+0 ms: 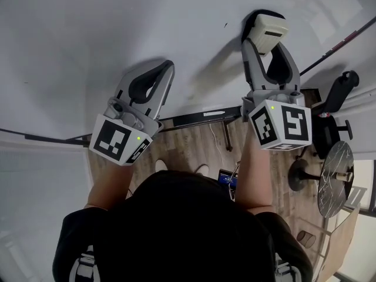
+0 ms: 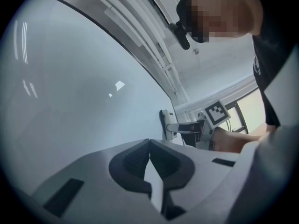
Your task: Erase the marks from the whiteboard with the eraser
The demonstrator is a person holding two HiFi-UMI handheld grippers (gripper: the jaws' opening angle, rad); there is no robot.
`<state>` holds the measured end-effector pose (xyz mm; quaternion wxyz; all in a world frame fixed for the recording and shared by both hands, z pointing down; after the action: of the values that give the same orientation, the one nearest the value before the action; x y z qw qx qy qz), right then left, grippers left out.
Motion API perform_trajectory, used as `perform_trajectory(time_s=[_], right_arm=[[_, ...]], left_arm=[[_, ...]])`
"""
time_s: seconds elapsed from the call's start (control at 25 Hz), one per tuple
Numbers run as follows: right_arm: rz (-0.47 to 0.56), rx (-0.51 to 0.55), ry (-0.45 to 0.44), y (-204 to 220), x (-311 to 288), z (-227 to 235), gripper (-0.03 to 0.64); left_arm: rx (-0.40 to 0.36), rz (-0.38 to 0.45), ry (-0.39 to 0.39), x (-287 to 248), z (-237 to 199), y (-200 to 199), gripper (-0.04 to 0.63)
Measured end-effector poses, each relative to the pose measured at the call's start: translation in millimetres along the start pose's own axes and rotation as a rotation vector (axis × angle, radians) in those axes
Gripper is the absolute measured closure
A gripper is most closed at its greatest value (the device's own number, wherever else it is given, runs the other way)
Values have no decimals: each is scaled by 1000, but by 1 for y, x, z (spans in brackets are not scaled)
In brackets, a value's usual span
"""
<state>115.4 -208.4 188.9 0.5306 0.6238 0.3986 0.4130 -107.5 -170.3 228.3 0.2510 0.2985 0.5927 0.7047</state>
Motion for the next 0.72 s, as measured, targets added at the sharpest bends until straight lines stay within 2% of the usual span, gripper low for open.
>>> perform_trajectory(time_s=[0.44,0.56,0.72], right_arm=[[6,-34,8,5,4,11,386],[17,-13,-44,-1,9,-11,386],[18,81,-178,-10,2,-68,387]], left_arm=[[-3,-8,-16,-1,-6,3,589],[-2,-6,-16,1,-8,2,589],[5,-2,-24,4,-8,4,589]])
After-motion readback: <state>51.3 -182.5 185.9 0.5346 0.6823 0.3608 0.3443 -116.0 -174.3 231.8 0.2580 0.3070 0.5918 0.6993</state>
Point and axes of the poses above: the fingertips, and each gripper's own axes: x backward along the fingers, z to its right, y out of its underside, the point moved 6 cm from there along x, backward along the fingers, and after that the axes turned 4 degrees about -z, right-handed, at the moved point
